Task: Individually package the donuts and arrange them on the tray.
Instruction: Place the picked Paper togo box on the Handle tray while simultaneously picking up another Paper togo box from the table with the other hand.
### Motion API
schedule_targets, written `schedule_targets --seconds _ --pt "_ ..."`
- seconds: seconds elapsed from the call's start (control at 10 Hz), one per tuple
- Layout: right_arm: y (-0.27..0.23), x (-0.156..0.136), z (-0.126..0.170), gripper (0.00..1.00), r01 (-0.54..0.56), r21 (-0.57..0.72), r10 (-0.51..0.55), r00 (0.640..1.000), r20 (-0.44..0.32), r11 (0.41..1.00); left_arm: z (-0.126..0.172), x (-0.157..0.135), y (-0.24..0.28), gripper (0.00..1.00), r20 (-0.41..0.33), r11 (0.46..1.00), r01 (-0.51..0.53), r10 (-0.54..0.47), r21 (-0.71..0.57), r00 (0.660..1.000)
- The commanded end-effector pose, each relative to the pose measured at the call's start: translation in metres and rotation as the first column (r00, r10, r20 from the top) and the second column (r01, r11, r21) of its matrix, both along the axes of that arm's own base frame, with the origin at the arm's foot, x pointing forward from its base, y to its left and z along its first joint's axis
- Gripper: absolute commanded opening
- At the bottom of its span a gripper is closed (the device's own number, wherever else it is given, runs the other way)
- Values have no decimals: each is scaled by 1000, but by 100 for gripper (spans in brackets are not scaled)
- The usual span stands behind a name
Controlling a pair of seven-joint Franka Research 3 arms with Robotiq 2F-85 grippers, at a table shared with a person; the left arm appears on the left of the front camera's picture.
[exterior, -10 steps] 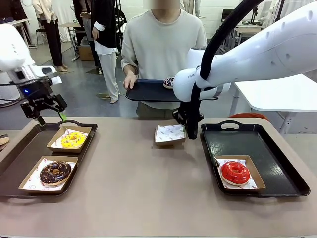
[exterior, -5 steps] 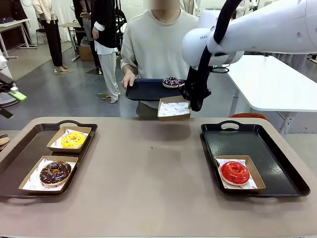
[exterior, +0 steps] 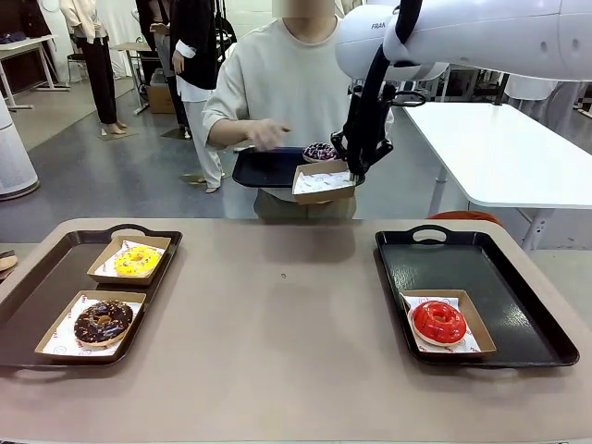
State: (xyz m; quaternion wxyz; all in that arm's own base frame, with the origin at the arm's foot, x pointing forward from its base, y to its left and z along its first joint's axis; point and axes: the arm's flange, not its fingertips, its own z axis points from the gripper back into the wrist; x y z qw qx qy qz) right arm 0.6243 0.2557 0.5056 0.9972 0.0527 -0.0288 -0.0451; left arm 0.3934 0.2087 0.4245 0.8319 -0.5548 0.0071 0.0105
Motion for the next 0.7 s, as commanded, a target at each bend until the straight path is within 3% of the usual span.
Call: schedule_targets --seconds 0.0,0.4,0.6 --pt "6 14 0 0 -12 10 13 1000 -28 1000 -5 6 17 100 -9 997 -20 19 -80 1000" --pt "5 17 -4 0 -9 5 9 999 -50 1000 -19 -2 23 100 -54 997 -26 22 -70 998" --pt "3 10 -8 0 -2 -3 2 1000 -26 1000 -19 -2 23 100 -54 997 -26 22 -70 998"
